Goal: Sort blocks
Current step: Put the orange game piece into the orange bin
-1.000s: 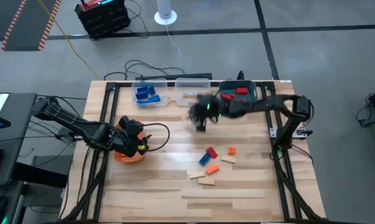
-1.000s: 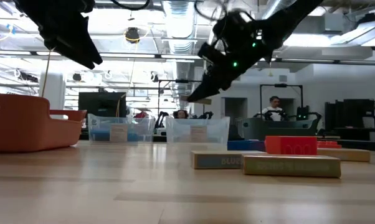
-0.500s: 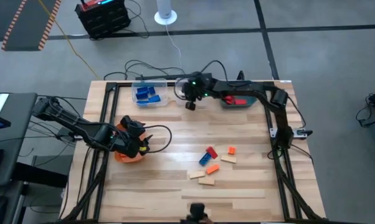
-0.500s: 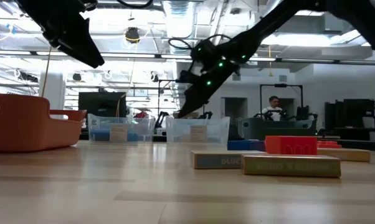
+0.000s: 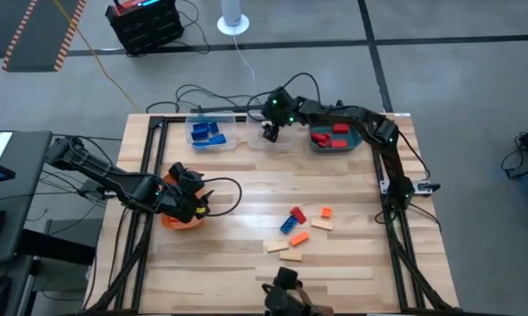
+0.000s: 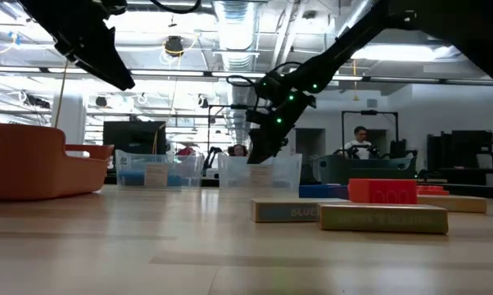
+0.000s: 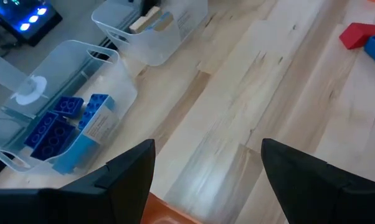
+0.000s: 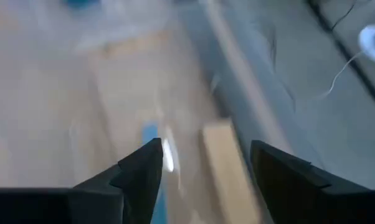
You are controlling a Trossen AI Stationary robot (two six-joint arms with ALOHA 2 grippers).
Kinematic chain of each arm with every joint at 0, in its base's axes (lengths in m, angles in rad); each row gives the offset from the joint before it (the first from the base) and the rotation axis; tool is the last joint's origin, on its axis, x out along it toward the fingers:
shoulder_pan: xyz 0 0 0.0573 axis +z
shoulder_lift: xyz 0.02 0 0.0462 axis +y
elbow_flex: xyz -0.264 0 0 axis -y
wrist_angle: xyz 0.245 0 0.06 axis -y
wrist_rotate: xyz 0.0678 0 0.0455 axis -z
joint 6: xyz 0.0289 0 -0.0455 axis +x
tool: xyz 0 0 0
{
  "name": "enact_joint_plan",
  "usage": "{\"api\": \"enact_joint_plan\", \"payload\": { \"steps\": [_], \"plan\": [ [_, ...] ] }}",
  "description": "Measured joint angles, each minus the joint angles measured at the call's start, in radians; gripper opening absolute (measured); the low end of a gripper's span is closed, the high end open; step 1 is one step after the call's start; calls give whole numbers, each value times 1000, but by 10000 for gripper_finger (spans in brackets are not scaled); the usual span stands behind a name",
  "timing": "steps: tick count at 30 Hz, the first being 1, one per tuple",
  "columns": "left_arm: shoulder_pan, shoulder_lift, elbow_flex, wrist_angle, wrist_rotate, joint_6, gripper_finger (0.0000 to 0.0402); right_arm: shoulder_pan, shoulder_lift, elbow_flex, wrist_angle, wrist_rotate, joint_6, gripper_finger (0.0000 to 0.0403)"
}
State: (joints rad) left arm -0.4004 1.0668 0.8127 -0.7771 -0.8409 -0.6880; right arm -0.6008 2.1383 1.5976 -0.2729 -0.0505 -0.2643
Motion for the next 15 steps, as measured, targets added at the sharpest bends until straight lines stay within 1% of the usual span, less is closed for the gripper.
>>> {"api": "enact_joint_plan", "payload": {
  "steps": [4,7,9,12,15],
  "plan": [
    [0,0,0,1,-1,-4,285,30,-72,-4,-107,-14,-47,272],
    [0,0,0,3,-2,-5,285,87,-153,-60,-124,-84,-82,269],
    [0,0,0,3,-2,-5,285,141,-199,-145,-74,-130,-81,269],
    [0,0,0,4,-4,-5,285,242,-268,-306,32,-128,-68,269],
    [0,0,0,5,-9,-6,285,343,-353,-485,183,-114,-11,269]
  ]
}}
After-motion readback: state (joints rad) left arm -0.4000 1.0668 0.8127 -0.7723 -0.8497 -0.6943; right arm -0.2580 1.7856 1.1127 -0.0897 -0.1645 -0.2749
